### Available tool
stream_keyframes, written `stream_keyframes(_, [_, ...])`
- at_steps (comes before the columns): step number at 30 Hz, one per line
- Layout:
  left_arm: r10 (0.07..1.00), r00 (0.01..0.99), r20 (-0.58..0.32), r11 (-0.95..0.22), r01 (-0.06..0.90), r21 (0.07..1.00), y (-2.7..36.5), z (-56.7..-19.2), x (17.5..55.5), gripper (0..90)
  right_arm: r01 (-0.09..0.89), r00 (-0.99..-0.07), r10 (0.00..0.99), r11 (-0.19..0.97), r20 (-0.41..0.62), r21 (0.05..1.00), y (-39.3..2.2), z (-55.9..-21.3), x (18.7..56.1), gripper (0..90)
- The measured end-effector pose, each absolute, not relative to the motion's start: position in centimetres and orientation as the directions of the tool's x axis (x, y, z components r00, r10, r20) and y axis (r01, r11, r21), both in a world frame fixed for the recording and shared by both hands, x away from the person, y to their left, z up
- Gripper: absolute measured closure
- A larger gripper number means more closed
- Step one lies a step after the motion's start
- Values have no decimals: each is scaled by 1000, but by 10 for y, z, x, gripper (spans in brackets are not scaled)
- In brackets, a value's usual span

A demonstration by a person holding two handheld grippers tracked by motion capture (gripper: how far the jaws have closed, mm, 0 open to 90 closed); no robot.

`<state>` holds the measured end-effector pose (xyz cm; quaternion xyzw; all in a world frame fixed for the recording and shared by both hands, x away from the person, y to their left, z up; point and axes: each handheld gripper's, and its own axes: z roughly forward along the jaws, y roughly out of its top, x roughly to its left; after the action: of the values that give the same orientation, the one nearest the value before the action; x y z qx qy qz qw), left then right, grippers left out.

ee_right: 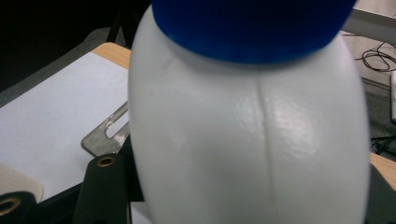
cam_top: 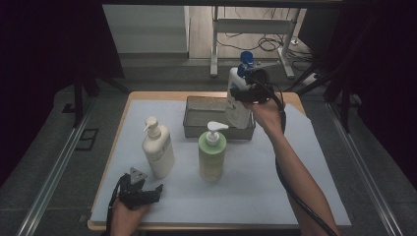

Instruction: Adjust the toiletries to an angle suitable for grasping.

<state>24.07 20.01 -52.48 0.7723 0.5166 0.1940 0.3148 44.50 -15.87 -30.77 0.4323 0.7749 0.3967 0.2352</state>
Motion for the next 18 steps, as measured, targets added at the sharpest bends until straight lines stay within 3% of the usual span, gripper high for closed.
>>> stream_keyframes(18, [920, 392, -26, -268, 676, 687, 200, -525, 241, 118, 488, -506, 862, 308, -23, 817, -133, -332, 474, 399])
